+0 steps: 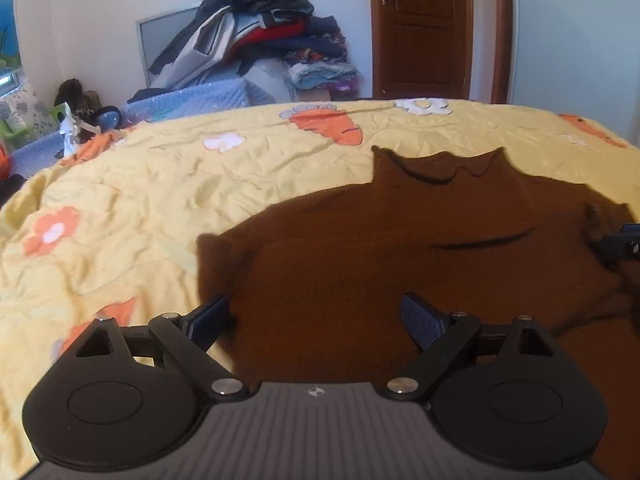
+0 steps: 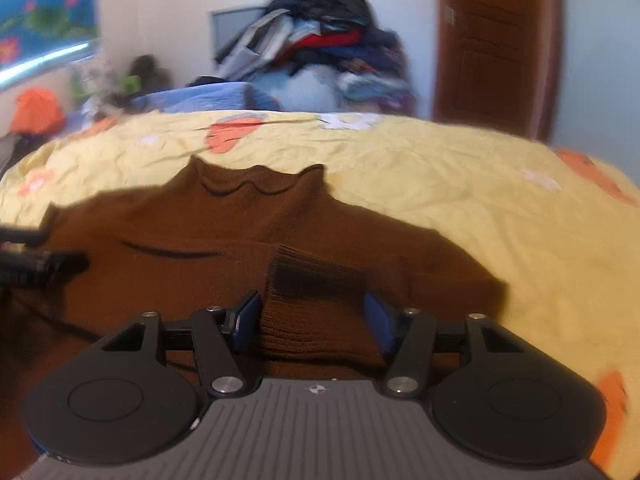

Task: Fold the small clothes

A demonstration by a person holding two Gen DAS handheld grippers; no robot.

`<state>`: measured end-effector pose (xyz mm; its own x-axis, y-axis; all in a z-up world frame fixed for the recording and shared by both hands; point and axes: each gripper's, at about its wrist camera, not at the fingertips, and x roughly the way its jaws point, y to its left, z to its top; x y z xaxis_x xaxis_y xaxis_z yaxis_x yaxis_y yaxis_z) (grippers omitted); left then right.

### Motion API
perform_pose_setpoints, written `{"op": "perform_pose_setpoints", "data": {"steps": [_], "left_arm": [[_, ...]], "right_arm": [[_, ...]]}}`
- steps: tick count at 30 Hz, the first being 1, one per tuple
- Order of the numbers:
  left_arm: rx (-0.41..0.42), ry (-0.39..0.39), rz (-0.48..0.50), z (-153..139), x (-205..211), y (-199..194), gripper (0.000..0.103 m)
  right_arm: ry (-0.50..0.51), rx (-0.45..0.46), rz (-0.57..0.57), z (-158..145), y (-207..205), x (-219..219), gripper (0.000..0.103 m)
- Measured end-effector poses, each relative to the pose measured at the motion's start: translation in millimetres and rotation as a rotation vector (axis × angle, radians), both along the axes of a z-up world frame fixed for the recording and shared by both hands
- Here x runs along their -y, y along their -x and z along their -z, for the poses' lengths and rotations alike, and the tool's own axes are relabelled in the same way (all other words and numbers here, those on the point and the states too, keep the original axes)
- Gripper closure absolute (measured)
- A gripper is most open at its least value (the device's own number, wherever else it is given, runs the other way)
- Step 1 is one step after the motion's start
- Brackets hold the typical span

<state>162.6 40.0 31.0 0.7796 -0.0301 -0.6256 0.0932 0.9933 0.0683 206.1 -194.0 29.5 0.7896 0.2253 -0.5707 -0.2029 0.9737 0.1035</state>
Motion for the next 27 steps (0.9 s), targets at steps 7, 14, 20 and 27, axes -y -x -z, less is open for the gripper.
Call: {"op": "perform_pose_setpoints", "data": {"steps": [7,14,20,27], "left_arm": [[0.034,0.091,-0.094,-13,-49,112,0.009],[-0.117,0.337,-0.147,13,-85,137,0.019],[-0.181,0.245,-0.119,6,-85,123,0.094],[-0.177,0.252,-0.12,-2,-102,139,0.099]], "right_arm": [[-0.143,-0.013,0.056,-6,120,66,0.015],[-0.303,-0.181,0.069,21,175,113,0.019],[-0.462,-0.312,0.004,34,174,125,0.089],[-0.548,-0.232,0.076,31,205,162,0.09]]}}
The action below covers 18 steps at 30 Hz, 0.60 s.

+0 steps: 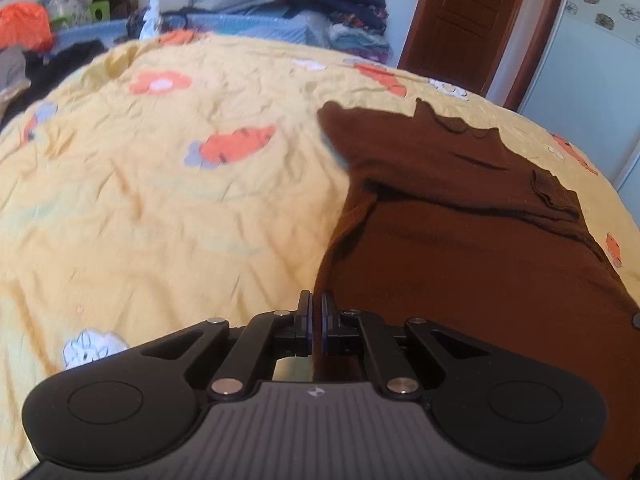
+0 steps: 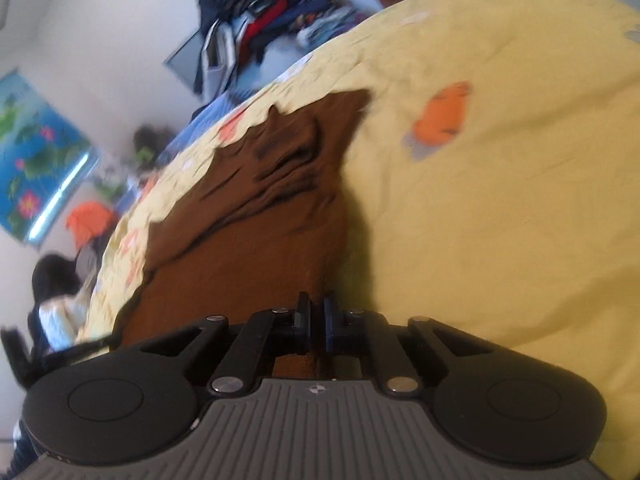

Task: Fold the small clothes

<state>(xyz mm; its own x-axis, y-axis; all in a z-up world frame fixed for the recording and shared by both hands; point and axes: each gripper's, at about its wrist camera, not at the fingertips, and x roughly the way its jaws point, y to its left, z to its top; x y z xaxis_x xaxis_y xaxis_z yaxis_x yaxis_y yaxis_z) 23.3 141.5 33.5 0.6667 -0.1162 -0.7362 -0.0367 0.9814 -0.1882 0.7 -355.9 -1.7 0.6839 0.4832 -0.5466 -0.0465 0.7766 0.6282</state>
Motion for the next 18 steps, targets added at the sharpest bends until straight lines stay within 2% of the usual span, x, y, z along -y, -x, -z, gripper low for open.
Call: {"op": "perform_pose_setpoints", "data": {"steps": [2,4,5,6,7,8,10,13,14,15,16,18], "left_arm": [[-0.031,0.068,-0.003,5,-9,4,0.099],[-0.08,0.186,-0.012,9,-20,7,0.093],[-0.093,0.245,-0.016,11,-26,10,0.091],[-0.114,0.309,-0.016,14,-31,12,0.085],[-0.135,0.376,-0.009,18,-35,12,0.078],[-0.147,0.432,0.004,21,-38,13,0.075],[-0.163,0.509,0.033,25,-40,10,0.06],[-0.175,0.541,0.031,25,-40,1,0.061],[-0.179,0.543,0.026,24,-40,-1,0.062],[-0.185,0.529,0.017,23,-39,-3,0.076],[-0.196,0.493,0.007,22,-37,-4,0.096],[-0.206,0.416,-0.011,21,-36,-4,0.098]], "right_arm": [[-0.012,-0.043,-0.009,11,-3,2,0.087],[-0.038,-0.072,-0.022,14,0,0,0.08],[-0.065,-0.082,-0.033,14,2,0,0.067],[-0.101,-0.084,-0.045,13,5,1,0.058],[-0.132,-0.082,-0.059,13,8,2,0.044],[-0.153,-0.089,-0.072,13,11,1,0.039],[-0.2,-0.119,-0.105,14,13,-1,0.039],[-0.269,-0.138,-0.145,21,9,-4,0.041],[-0.278,-0.146,-0.145,22,7,-5,0.054],[-0.274,-0.161,-0.14,24,5,-5,0.085],[-0.262,-0.18,-0.14,27,3,-4,0.089],[-0.25,-0.163,-0.115,26,6,4,0.09]]}}
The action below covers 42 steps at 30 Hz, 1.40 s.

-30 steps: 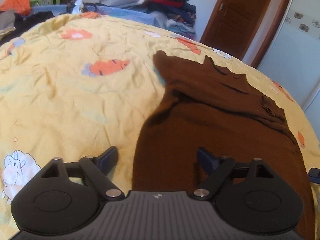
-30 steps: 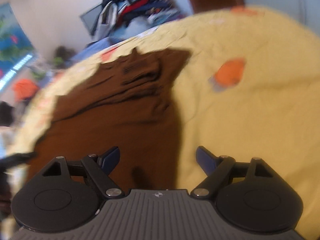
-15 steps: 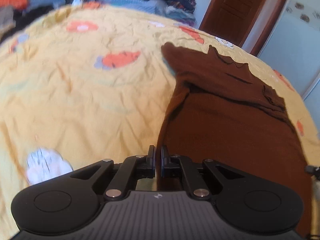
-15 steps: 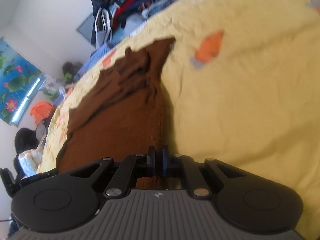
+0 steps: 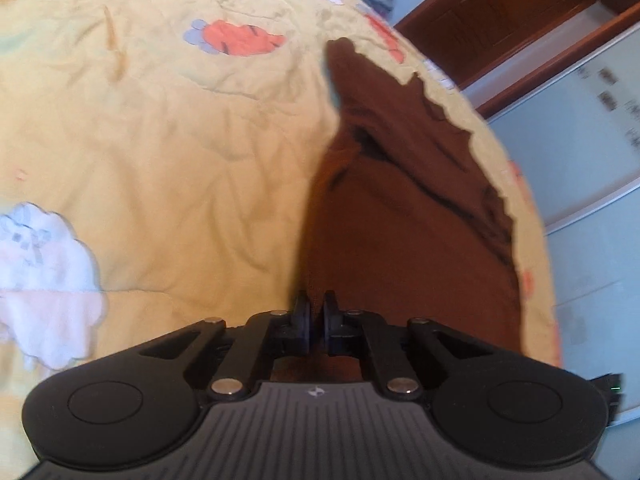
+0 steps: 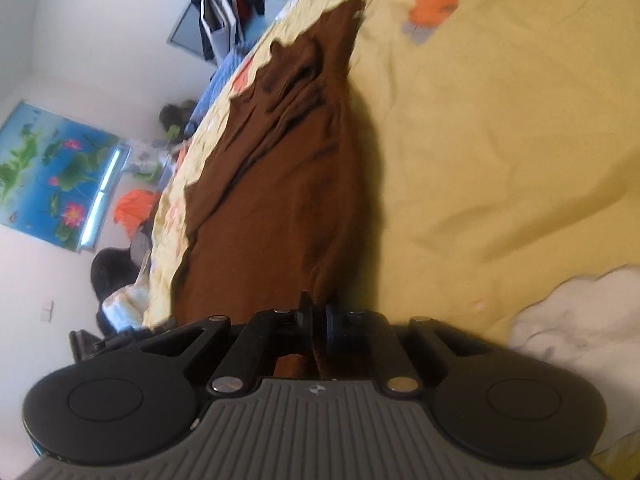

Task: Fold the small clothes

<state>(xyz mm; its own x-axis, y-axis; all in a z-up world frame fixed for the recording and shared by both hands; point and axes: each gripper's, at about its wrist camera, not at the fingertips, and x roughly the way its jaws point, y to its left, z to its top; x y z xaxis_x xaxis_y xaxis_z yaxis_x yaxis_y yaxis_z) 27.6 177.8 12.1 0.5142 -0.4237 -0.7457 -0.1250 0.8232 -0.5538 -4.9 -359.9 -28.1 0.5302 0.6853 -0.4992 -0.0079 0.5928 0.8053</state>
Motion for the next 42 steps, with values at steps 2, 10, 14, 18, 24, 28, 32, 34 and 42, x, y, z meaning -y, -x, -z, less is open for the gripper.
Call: {"op": "perform_pose_setpoints", "data": {"steps": [2,10,14,18,24,28,32,34,42], "left_arm": [[0.012,-0.019,0.012,-1,-3,5,0.098],[-0.026,0.119,0.108,5,3,31,0.08],[-0.043,0.258,0.139,10,2,48,0.051],[-0.053,0.312,0.182,10,9,62,0.032],[-0.06,0.235,0.203,6,15,72,0.069],[-0.078,0.169,0.207,6,13,79,0.087],[-0.071,0.163,0.21,7,13,82,0.087],[-0.085,0.172,0.244,8,16,85,0.087],[-0.085,0.156,0.235,9,14,102,0.098]], "right_arm": [[0.003,0.029,0.038,-3,7,15,0.091],[-0.066,-0.015,0.014,6,32,18,0.057],[-0.122,-0.033,-0.09,6,53,-1,0.044],[-0.143,-0.077,-0.137,9,72,-9,0.056],[-0.187,-0.114,-0.096,19,88,1,0.084],[-0.096,-0.037,-0.076,3,100,0,0.089],[0.106,-0.021,-0.079,-4,108,0,0.095],[0.056,-0.04,-0.057,-3,111,5,0.088],[0.039,-0.061,-0.08,-1,125,-11,0.088]]}}
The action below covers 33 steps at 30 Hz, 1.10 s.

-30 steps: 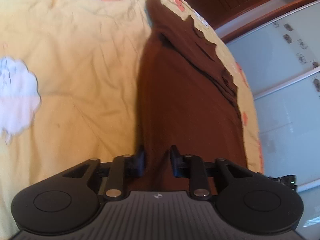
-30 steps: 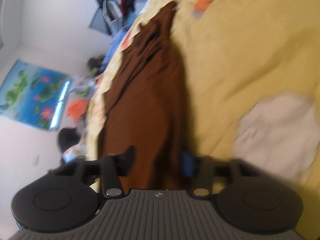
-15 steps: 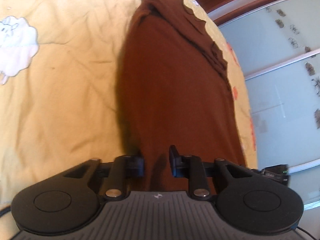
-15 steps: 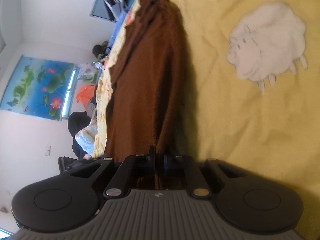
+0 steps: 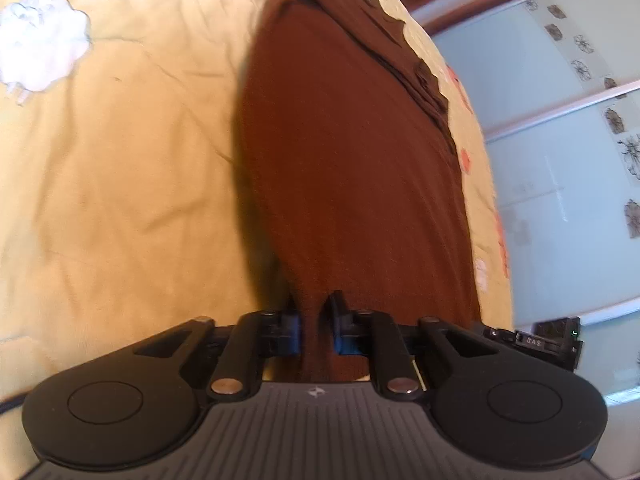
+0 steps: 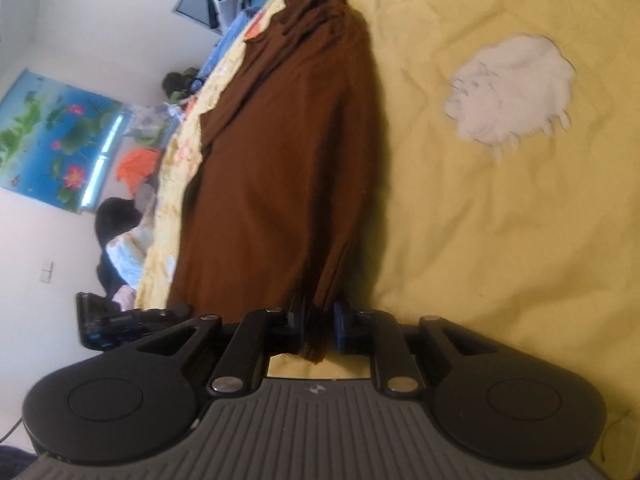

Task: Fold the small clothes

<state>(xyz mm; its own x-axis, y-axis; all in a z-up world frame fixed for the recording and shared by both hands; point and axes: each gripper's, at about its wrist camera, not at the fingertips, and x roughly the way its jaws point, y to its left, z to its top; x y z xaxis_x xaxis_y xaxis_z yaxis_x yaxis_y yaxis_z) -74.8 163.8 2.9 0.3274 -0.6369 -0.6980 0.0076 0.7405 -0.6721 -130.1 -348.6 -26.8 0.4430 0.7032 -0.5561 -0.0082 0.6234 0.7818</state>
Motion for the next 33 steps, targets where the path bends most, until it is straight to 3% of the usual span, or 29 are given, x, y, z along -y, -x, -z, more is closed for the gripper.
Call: {"op": "perform_pose_setpoints", "data": {"steps": [6,8,10,13,14,15,17,19,20,21,22,25,28,33], "left_arm": [[0.076,-0.139,0.003,-22,-11,19,0.098],[0.072,-0.154,0.009,-16,-11,21,0.099],[0.066,-0.157,0.007,-18,-13,21,0.099],[0.112,-0.181,0.018,-37,-20,25,0.098],[0.129,-0.217,0.019,-47,-23,22,0.097],[0.154,-0.266,0.009,-57,-26,19,0.096],[0.229,-0.405,-0.032,-79,-25,6,0.088],[0.332,-0.541,-0.109,-96,-18,-15,0.065],[0.393,-0.588,-0.168,-102,-7,-29,0.058],[0.463,-0.602,-0.229,-107,-1,-42,0.045],[0.531,-0.588,-0.271,-110,6,-54,0.039],[0.63,-0.555,-0.303,-109,41,-109,0.039],[0.704,-0.596,-0.263,-96,90,-169,0.039],[0.562,-0.692,-0.159,-49,146,-267,0.039]], "right_arm": [[0.072,0.105,0.069,-27,17,27,0.092],[0.14,0.058,0.071,-16,15,31,0.092],[0.11,0.036,0.063,-2,14,32,0.096],[0.1,0.045,0.045,-5,14,23,0.08],[0.119,0.056,0.047,-11,13,23,0.066],[0.135,0.079,0.062,-20,10,23,0.052],[0.177,0.154,0.107,-41,-2,24,0.046],[0.239,0.24,0.126,-64,-26,22,0.046],[0.277,0.29,0.138,-74,-42,18,0.044],[0.307,0.336,0.156,-82,-60,12,0.039],[0.322,0.376,0.173,-88,-81,6,0.037],[0.301,0.447,0.216,-95,-153,-12,0.037],[0.293,0.457,0.233,-94,-231,-44,0.037],[0.465,0.445,0.174,-78,-322,-103,0.038]]}}
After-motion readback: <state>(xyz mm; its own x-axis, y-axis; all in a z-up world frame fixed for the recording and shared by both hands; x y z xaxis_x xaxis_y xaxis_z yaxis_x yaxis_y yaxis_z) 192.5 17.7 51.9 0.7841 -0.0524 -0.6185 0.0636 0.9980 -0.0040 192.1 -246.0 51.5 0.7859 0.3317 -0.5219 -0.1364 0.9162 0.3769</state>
